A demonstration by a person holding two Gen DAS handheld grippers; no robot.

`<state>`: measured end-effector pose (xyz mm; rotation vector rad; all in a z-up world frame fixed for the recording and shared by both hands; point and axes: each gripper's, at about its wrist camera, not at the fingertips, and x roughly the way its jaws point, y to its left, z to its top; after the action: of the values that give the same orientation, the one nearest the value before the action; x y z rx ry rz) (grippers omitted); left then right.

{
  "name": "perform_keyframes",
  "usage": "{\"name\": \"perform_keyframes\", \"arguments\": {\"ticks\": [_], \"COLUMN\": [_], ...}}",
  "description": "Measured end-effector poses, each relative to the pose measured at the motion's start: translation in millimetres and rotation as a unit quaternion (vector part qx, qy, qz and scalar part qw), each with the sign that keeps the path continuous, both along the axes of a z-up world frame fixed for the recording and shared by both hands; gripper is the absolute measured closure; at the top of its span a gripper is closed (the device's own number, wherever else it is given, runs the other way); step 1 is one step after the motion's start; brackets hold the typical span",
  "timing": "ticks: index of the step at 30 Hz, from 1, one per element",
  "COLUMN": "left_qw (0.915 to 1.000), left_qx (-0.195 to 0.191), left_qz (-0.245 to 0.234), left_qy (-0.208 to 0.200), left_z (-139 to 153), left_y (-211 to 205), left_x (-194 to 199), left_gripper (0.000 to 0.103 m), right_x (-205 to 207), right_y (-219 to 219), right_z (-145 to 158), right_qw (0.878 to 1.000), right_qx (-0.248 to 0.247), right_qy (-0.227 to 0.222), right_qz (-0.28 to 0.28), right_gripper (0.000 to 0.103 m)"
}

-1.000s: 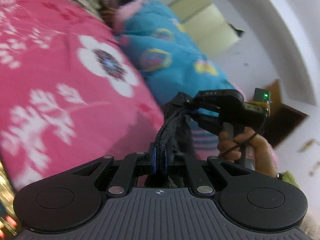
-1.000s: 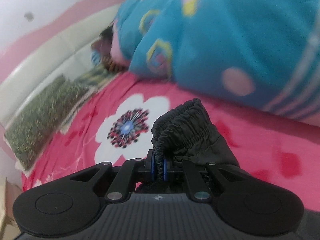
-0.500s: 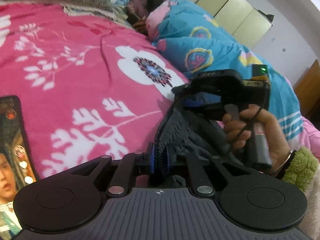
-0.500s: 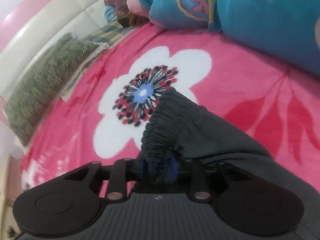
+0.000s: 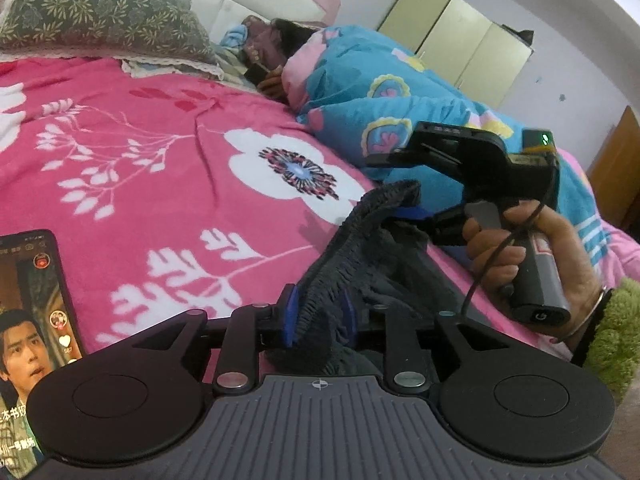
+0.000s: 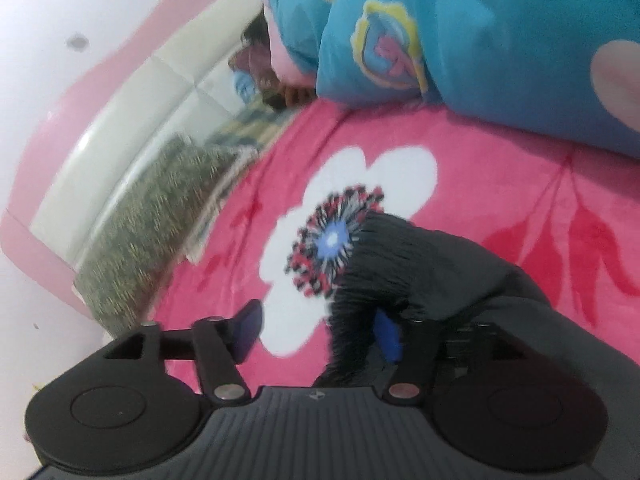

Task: Fold clothes
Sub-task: 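Lower the trousers onto the bedspread and open both tools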

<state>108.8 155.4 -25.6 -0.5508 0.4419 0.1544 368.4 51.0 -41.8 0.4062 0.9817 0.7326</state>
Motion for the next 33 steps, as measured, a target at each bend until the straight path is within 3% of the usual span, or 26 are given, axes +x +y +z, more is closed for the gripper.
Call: {"name": "perform_keyframes", "arguments": {"ticks": [3,8,10,14,18,23,28,33], "left_qw": [0.9999,0.9998,0.9997,0.9996,0.9997,0.9992,0.9970,0.9890], "left_qx": [0.005,0.008,0.013,0.018,0.016,0.027,0.040,0.078], "left_qz": [-0.001,-0.010,-0.015,-0.018,-0.018,-0.024,-0.050,-0.106], "left_qy": [0.013,0.018,0.015,0.011,0.008,-0.016,-0.043,-0.067], "left_z": [-2,-5,-5,-4,-3,7,27,52], "left_y": [-2,-5,-8,-9,-8,-14,-28,-50], "left_x": [2,5,4,1,-3,-16,-23,-13], "left_gripper": [0.079,0.079,0.079,0.079,0.079,0.079,0.079,0.079], "right_x": [0,1,0,-12,-30,-71,-114,-113], "right_y": [24,63,75,74,38,-48,-127,-151], "right_z": [-7,-20,-26,-13,21,73,114,115], "right_qw": [0.999,0.989,0.981,0.976,0.979,0.984,0.976,0.972], "right_qx": [-0.044,-0.140,-0.176,-0.189,-0.177,-0.147,-0.140,-0.148], "right_qy": [-0.008,-0.031,-0.036,-0.062,-0.076,-0.103,-0.158,-0.160], "right_qz": [0.023,0.049,0.065,0.085,0.072,0.018,-0.049,-0.083], "right_gripper": [0.026,0.004,0.002,0.002,0.001,0.001,0.004,0.021]}}
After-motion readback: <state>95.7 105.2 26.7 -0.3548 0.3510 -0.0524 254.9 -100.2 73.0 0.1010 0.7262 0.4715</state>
